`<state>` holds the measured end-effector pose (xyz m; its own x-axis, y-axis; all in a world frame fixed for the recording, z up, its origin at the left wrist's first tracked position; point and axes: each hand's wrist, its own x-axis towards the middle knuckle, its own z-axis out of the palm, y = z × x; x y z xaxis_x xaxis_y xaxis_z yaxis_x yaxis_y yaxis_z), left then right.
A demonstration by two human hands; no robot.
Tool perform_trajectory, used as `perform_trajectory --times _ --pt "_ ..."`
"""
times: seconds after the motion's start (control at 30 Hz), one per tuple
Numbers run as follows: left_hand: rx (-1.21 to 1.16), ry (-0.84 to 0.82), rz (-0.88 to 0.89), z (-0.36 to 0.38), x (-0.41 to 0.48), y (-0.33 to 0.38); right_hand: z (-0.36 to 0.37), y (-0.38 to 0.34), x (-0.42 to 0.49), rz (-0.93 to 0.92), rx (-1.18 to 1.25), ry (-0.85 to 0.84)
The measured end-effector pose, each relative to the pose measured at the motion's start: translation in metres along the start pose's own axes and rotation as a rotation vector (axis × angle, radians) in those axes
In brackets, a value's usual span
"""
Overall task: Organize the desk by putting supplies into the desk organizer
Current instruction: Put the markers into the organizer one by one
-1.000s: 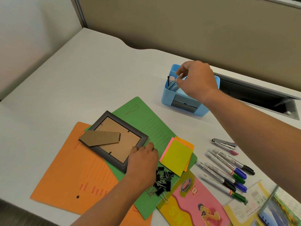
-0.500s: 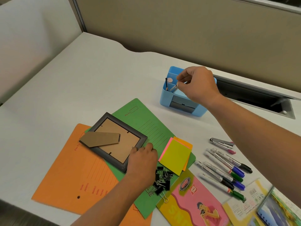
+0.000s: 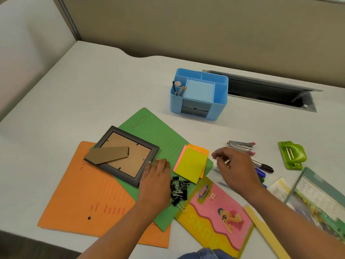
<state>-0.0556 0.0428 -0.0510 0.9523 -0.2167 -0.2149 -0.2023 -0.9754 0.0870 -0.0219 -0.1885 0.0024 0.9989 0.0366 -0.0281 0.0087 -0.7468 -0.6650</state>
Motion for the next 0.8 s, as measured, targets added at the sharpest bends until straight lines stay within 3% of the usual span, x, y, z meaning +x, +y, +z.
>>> perform_trajectory --times 0.17,0.37,0.53,0.67,0.8 --pt "-0.159 0.110 0.018 0.008 -0.003 -0.002 -0.001 0.037 -0.056 0.140 0.025 0.034" --pt "-0.576 0.237 -0.072 0.008 0.002 0.015 -0.005 0.068 -0.095 0.257 -0.092 -0.032" --pt "-0.590 0.234 -0.034 0.005 0.029 0.022 -0.010 0.080 -0.107 0.279 -0.126 -0.057" --pt "-0.541 0.132 -0.036 0.010 0.052 0.019 -0.013 0.084 -0.109 0.262 -0.118 -0.102" --pt "-0.517 0.049 -0.010 0.020 0.060 0.016 -0.017 0.088 -0.105 0.245 -0.116 -0.039"
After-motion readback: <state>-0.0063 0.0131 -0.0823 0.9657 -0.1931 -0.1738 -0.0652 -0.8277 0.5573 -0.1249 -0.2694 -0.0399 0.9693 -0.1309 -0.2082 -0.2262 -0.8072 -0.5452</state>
